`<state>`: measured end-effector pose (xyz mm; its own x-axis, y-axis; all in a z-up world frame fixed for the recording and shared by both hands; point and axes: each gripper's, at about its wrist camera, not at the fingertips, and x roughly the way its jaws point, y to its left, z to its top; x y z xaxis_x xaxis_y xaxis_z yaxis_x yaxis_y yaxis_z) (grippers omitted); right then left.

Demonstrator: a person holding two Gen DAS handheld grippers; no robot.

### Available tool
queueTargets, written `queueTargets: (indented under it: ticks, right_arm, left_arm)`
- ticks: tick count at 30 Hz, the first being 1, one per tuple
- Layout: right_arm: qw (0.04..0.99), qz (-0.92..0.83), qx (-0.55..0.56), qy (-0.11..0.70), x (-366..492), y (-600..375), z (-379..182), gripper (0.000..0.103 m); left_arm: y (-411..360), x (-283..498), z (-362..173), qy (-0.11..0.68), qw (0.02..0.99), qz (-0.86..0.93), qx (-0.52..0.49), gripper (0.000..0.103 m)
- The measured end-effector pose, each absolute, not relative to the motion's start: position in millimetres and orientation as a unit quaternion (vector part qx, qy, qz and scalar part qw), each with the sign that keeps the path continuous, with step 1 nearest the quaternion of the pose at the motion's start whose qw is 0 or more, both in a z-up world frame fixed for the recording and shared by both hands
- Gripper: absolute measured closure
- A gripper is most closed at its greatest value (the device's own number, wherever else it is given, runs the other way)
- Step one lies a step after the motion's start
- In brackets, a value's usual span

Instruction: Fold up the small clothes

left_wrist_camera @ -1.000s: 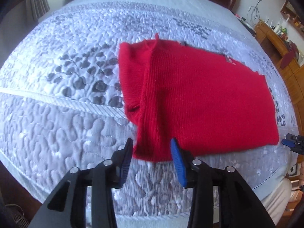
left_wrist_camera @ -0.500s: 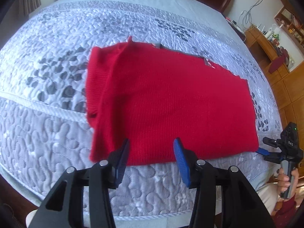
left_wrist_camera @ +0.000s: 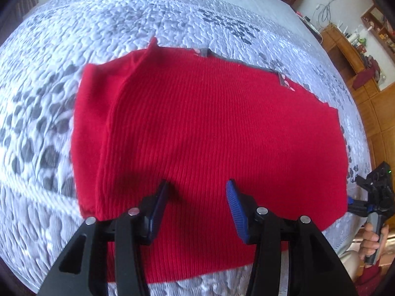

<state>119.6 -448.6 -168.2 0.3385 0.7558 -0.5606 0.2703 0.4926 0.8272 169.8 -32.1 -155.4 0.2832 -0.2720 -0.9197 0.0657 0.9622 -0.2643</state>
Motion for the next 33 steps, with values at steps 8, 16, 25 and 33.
queueTargets:
  ticks: [8,16,25,33]
  right_arm:
    - [0.661,0.172,0.468,0.561,139.5,-440.3,-172.8,0.039]
    - [0.658,0.176,0.470,0.562,113.6,-450.2,-176.8,0.036]
    - [0.652,0.157,0.483,0.563,124.4,-436.0,-164.3,0.095]
    - [0.712,0.115,0.379,0.580,155.7,-387.7,-89.9,0.096]
  left_arm:
    - [-37.9,180.3,-165.1,0.601,0.785,-0.139,-0.055,0.044]
    - [-35.3,181.0,-167.9,0.599,0.784,-0.151,-0.063,0.042]
    - [-21.6,178.4,-163.6,0.606,0.770,-0.164,-0.110,0.039]
    - [-15.1,179.6,-166.6,0.608,0.761,-0.189,-0.122,0.041]
